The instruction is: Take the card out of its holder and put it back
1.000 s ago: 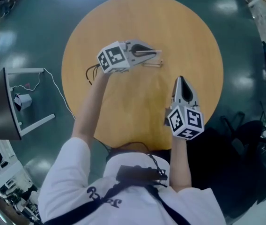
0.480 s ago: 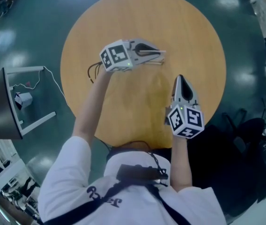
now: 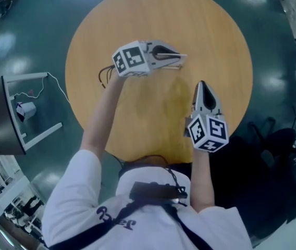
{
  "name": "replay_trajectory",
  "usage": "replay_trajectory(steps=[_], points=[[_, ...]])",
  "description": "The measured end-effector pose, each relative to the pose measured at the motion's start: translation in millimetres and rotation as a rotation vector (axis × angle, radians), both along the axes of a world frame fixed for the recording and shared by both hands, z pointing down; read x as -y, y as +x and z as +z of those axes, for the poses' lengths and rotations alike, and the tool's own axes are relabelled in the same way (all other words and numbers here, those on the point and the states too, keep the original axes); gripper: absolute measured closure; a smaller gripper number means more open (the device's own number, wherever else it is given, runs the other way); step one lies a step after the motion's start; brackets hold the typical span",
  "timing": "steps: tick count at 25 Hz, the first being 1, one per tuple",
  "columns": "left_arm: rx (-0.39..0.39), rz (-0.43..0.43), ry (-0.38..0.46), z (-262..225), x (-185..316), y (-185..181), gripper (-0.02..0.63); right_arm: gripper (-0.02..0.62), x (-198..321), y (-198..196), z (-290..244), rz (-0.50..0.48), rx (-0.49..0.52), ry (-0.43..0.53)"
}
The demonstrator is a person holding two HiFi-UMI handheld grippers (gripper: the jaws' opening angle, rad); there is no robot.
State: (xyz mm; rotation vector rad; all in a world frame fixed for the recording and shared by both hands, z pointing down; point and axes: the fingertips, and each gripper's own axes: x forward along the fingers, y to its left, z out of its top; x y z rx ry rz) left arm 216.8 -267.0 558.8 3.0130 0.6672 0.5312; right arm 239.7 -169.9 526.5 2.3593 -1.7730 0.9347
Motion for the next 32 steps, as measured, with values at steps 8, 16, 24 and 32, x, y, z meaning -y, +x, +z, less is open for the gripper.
replay_trajectory(steps=[8, 16, 24, 32], points=[[0.004, -0.005, -0.01, 3.6, 1.2, 1.8, 0.578, 0.576, -1.7, 1.4, 7.0, -0.002, 0.007, -0.013], [0.015, -0.001, -0.011, 4.5, 2.4, -1.7, 0.578, 0.576, -1.1, 1.8, 9.6, -0.002, 0.012, -0.015], [0.046, 0.004, 0.005, 8.2, 1.9, -2.5, 0.578, 0.576, -0.4, 1.9, 12.0, -0.008, 0.018, -0.015], [0.101, 0.039, 0.036, 24.3, -5.9, 0.5, 0.578, 0.576, 1.2, 0.1, 14.2, -0.01, 0.022, -0.022]])
